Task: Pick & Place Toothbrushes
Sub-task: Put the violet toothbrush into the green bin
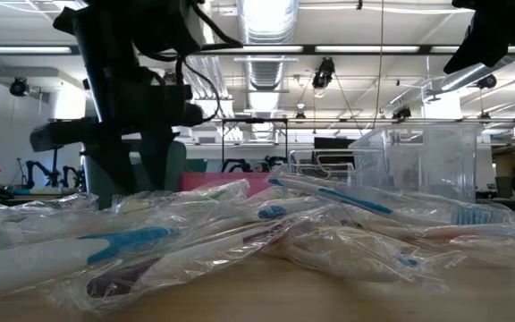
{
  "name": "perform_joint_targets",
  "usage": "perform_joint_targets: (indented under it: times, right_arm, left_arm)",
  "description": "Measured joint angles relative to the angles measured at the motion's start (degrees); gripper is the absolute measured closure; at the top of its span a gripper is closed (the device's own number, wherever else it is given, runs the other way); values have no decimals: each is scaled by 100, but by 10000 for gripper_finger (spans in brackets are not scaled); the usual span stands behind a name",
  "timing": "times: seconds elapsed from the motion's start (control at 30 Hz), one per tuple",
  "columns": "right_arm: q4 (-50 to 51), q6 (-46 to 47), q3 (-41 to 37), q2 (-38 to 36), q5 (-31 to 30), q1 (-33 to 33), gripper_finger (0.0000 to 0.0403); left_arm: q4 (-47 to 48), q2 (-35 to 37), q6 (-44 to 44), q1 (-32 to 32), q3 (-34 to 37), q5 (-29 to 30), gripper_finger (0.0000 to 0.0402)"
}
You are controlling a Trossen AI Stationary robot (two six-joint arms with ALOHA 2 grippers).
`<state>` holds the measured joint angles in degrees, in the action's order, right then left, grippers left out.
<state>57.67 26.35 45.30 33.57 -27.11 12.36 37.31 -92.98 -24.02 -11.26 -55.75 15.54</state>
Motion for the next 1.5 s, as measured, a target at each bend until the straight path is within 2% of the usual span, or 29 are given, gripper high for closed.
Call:
perform_joint_targets:
  times: [0.13, 0.33, 0.57, 1.1, 1.33, 1.5]
  right_arm:
    - [0, 0, 0, 0, 0, 1, 394]
    - [-2, 2, 1, 2, 0, 0, 394]
    - [-2, 0, 2, 2, 0, 2, 394]
    - [-2, 1, 1, 2, 0, 0, 394]
    - [-2, 0, 0, 2, 0, 0, 394]
    - [-2, 2, 1, 2, 1, 2, 394]
  left_arm:
    - [-338, -35, 8, 35, 7, -268, 250]
    - [-692, -106, 151, 54, 134, -303, 250]
    - [-702, -217, 292, 67, 221, -418, 257]
    - [-731, -278, 283, 70, 212, -373, 333]
    - [-122, -265, 288, 70, 137, 213, 349]
    - [667, -265, 461, 42, -223, 295, 357]
